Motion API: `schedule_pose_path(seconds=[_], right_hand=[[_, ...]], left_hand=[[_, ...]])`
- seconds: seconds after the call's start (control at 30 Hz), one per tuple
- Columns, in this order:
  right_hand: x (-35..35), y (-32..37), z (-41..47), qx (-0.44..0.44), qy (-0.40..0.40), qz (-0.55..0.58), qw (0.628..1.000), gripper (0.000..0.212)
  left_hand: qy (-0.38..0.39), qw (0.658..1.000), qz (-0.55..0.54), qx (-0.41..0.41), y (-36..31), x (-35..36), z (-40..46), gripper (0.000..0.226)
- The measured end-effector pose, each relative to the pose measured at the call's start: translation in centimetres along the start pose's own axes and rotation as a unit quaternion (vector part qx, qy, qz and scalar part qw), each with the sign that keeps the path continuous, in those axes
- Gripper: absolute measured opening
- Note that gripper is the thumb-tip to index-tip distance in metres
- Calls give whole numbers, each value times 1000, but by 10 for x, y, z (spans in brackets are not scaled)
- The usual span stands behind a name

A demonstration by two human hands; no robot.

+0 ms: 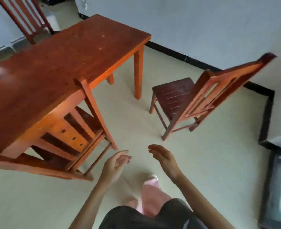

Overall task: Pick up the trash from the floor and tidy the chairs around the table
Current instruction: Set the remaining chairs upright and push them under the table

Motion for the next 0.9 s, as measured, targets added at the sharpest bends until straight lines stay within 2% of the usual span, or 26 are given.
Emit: schedule_pose_path(seconds=[0.07,0.17,0.3,0.4,0.47,0.57,0.67,0.9], right_hand=[[-45,-39,-44,69,-58,54,994,21],[-104,-91,-108,143,-170,112,969,18],[-170,-142,-169,188,-298,174,920,24],[-218,-174,-185,208,-356,204,888,24],[-254,-190,-178,216,-359,212,883,25],[-313,-198,-152,212,-331,191,899,16],[-372,-186,-110,190,-309,157,919,19],[-469,-144,26,106,-256,120,953,20]], left_hand=[[64,997,-9,-34,14,47,-17,29],[145,988,-5,-51,15,107,-41,27],[250,968,18,-11,-20,184,-49,16],[276,961,13,22,-62,248,-32,18],[281,959,10,42,-93,294,-18,21],[279,958,10,63,-130,349,-3,26],[274,959,11,68,-150,382,2,20],[201,979,37,-10,-138,411,37,27]])
Point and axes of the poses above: each hand's wrist, its own z-axis towards the middle knuckle, its own x-axis out of the palm, y = z × x, the point moved 4 cm from there along z, towards the middle knuckle, and after that the axes turned 10 degrees about -y, right-handed, at the moved point
